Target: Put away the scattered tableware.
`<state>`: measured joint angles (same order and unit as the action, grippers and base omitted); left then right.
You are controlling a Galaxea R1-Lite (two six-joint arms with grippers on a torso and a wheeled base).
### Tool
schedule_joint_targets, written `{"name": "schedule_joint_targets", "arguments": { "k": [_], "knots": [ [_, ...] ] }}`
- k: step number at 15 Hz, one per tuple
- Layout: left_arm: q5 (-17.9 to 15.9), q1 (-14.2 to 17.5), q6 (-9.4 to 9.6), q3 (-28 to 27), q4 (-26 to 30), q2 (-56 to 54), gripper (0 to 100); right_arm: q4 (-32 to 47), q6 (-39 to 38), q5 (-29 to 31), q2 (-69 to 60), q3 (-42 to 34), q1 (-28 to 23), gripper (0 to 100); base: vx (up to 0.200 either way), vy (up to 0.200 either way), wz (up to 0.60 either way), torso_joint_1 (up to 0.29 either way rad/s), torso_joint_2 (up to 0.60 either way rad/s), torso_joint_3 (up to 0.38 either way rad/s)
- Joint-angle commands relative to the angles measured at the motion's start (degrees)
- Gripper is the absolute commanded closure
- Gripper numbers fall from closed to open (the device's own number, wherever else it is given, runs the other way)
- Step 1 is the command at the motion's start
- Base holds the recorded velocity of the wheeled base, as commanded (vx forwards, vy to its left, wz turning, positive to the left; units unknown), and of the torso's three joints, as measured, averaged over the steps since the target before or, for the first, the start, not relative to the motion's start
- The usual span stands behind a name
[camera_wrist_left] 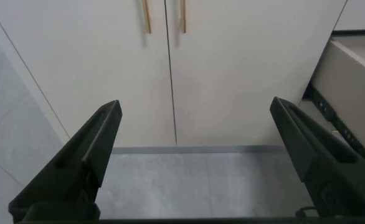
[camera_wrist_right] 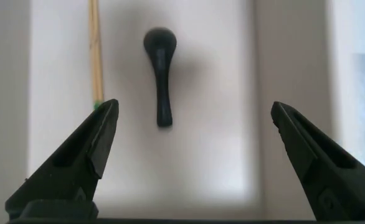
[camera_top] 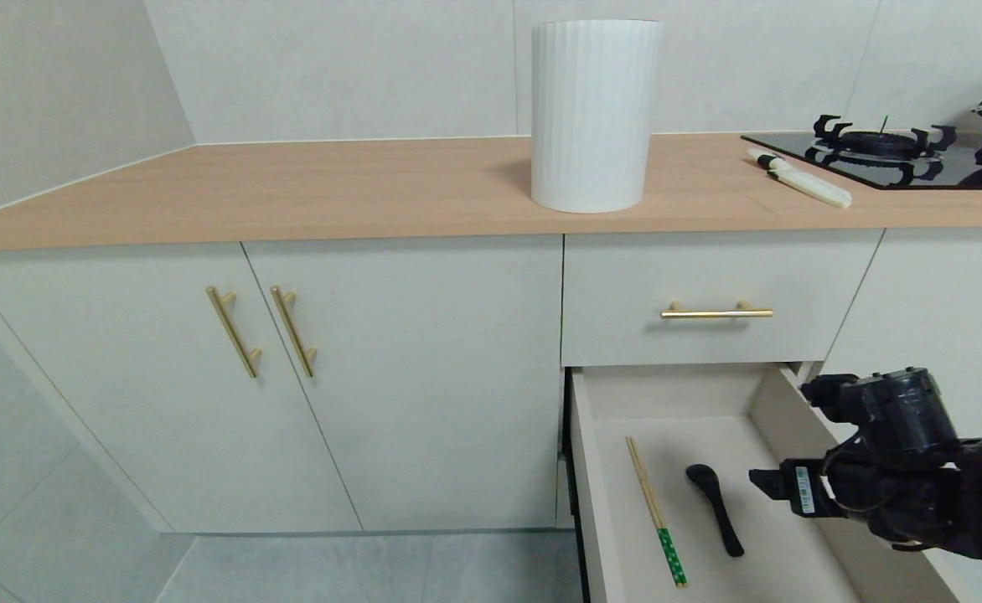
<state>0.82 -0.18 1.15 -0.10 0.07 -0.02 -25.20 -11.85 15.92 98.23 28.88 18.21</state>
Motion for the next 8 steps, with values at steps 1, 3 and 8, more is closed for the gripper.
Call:
{"name": "schedule_joint_targets", "arguments": {
  "k": [1,3,8],
  "knots": [
    [0.1,0.0,-0.09,0.0,0.0,0.0,0,5.5,-0.3,-1.4,-11.7,-0.8,0.0,0,0.000,0.000,0.00,0.000,0.00,0.000],
    [0.0,0.0,-0.62,0.0,0.0,0.0,0,9.2,-0.3,-1.7,-16.4,-1.6,0.2,0,-0.100,0.000,0.00,-0.001,0.00,0.001],
    [0.1,0.0,-0.79,0.0,0.0,0.0,0,26.2,-0.3,-1.9,-31.1,-1.7,4.2,0,-0.200,0.000,0.00,0.001,0.00,0.000]
  ]
}}
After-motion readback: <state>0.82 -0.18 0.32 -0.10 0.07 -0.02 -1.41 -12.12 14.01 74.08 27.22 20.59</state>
